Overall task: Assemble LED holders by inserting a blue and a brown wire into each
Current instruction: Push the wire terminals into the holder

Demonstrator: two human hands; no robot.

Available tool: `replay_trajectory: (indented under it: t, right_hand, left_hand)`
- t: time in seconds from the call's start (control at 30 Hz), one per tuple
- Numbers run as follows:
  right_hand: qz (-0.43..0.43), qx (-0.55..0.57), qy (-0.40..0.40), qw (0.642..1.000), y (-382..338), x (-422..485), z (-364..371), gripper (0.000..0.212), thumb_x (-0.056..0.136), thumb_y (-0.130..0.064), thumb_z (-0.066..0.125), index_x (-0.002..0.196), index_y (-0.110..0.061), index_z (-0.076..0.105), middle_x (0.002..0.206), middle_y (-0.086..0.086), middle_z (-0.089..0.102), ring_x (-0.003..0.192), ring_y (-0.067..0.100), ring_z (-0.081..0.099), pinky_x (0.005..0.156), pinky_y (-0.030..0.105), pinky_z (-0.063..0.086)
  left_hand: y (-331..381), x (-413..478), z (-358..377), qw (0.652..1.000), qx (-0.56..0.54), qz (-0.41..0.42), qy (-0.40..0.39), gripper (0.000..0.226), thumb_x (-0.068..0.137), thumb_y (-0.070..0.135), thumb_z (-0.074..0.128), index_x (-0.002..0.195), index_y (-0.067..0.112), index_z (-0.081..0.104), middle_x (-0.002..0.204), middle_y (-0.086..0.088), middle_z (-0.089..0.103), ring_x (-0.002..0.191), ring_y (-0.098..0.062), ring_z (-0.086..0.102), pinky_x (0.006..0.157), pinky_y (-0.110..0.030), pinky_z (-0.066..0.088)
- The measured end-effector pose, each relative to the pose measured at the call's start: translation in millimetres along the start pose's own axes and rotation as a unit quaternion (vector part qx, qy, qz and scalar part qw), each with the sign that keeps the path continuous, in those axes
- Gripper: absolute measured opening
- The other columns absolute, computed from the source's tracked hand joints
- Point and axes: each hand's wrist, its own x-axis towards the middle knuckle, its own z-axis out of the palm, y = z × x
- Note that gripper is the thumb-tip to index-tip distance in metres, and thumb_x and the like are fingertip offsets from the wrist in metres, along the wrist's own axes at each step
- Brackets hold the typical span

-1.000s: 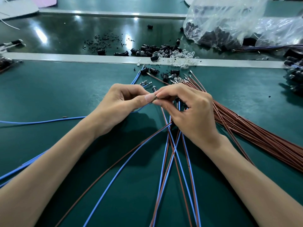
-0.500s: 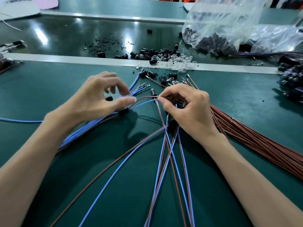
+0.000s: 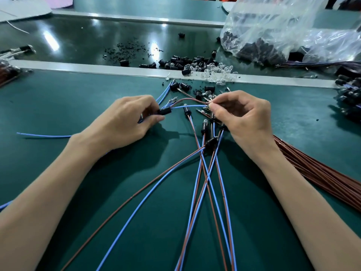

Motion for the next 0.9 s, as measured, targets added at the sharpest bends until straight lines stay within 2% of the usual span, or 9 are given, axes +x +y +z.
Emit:
replay_trajectory:
  t: [0.07, 0.13, 0.3, 0.43, 0.5, 0.6, 0.7, 0.8, 0.9]
  right_hand:
    - [-0.003, 0.004, 0.000, 1.000, -0.6, 0.0, -1.9, 0.021, 0.080, -0.008, 0.075, 0.079, -0.028, 0.069, 0.071, -0.016, 0.069, 0.063, -0.002, 0.062, 0.066, 0.012, 0.048]
    - [-0.005, 0.003, -0.003, 1.000, -0.8, -0.8, -2.1, 0.021, 0.080, -0.008, 0.075, 0.080, -0.029, 0.069, 0.075, -0.015, 0.070, 0.065, -0.001, 0.063, 0.068, 0.013, 0.049]
    - [-0.013, -0.004, 0.011, 1.000, -0.4, 0.4, -1.8, 0.022, 0.082, -0.010, 0.073, 0.082, -0.031, 0.068, 0.077, -0.018, 0.070, 0.070, -0.002, 0.064, 0.071, 0.013, 0.049]
    - [-0.017, -0.001, 0.023, 1.000, 0.8, -1.1, 0.9, 0.022, 0.084, -0.008, 0.071, 0.084, -0.030, 0.066, 0.078, -0.018, 0.068, 0.071, -0.004, 0.062, 0.071, 0.012, 0.048]
    - [-0.016, -0.002, 0.028, 0.999, 2.2, -2.3, 3.5, 0.019, 0.084, -0.008, 0.070, 0.086, -0.027, 0.066, 0.081, -0.015, 0.068, 0.071, -0.005, 0.061, 0.071, 0.011, 0.047]
    - [-0.018, -0.012, 0.023, 0.999, 3.8, -2.6, 5.0, 0.017, 0.084, -0.008, 0.070, 0.089, -0.023, 0.067, 0.082, -0.013, 0.068, 0.073, -0.004, 0.062, 0.072, 0.012, 0.047]
    - [-0.026, -0.026, 0.008, 0.999, 4.5, -3.9, 6.7, 0.014, 0.084, -0.009, 0.071, 0.091, -0.021, 0.068, 0.084, -0.011, 0.069, 0.076, -0.001, 0.064, 0.075, 0.016, 0.050]
    - [-0.031, -0.035, -0.001, 0.999, 4.7, -4.8, 7.7, 0.013, 0.083, -0.010, 0.071, 0.091, -0.021, 0.069, 0.085, -0.012, 0.069, 0.077, 0.002, 0.065, 0.076, 0.019, 0.052]
    - [-0.024, -0.033, 0.006, 0.999, 5.0, -3.7, 6.3, 0.012, 0.084, -0.011, 0.071, 0.091, -0.020, 0.070, 0.085, -0.010, 0.070, 0.077, 0.004, 0.065, 0.075, 0.020, 0.051]
  left_hand:
    - [1.5, -0.5, 4.4, 1.000, 0.000, -0.008, 0.029, 0.013, 0.087, 0.021, 0.068, 0.089, 0.010, 0.060, 0.069, 0.009, 0.056, 0.059, -0.008, 0.043, 0.058, -0.020, 0.033]
    - [3.3, -1.2, 7.6, 0.998, -0.006, -0.012, 0.053, 0.016, 0.086, 0.021, 0.067, 0.090, 0.008, 0.059, 0.067, 0.017, 0.047, 0.059, -0.006, 0.038, 0.058, -0.020, 0.029]
    - [6.9, -8.1, 7.8, 0.996, -0.003, 0.010, 0.084, 0.033, 0.091, 0.040, 0.058, 0.090, 0.007, 0.056, 0.072, 0.009, 0.049, 0.061, -0.010, 0.034, 0.057, -0.021, 0.030]
    - [5.6, -11.0, 3.2, 0.994, -0.047, 0.040, 0.091, 0.032, 0.096, 0.032, 0.044, 0.087, 0.003, 0.055, 0.076, 0.008, 0.044, 0.062, -0.013, 0.033, 0.059, -0.026, 0.032]
    - [2.8, -10.6, 2.1, 0.993, -0.054, 0.040, 0.093, 0.029, 0.097, 0.027, 0.044, 0.085, 0.002, 0.056, 0.078, 0.006, 0.046, 0.062, -0.014, 0.034, 0.059, -0.025, 0.031]
    - [-2.7, -11.8, -1.6, 0.996, -0.040, 0.029, 0.076, 0.019, 0.092, 0.019, 0.053, 0.083, 0.004, 0.060, 0.074, 0.010, 0.048, 0.061, -0.009, 0.038, 0.060, -0.021, 0.032]
    - [-7.2, -12.6, -8.9, 0.997, -0.044, 0.018, 0.064, 0.014, 0.091, 0.016, 0.053, 0.083, 0.006, 0.060, 0.068, 0.017, 0.050, 0.062, 0.002, 0.043, 0.058, -0.010, 0.031]
    - [-9.0, -11.5, -12.6, 0.998, -0.040, 0.026, 0.034, 0.015, 0.092, 0.015, 0.050, 0.087, 0.008, 0.062, 0.072, 0.019, 0.052, 0.063, -0.009, 0.041, 0.061, -0.012, 0.033]
    - [-6.6, -10.9, -13.0, 0.999, -0.036, 0.034, 0.011, 0.016, 0.094, 0.016, 0.050, 0.089, 0.008, 0.063, 0.077, 0.015, 0.050, 0.064, -0.016, 0.038, 0.062, -0.023, 0.036]
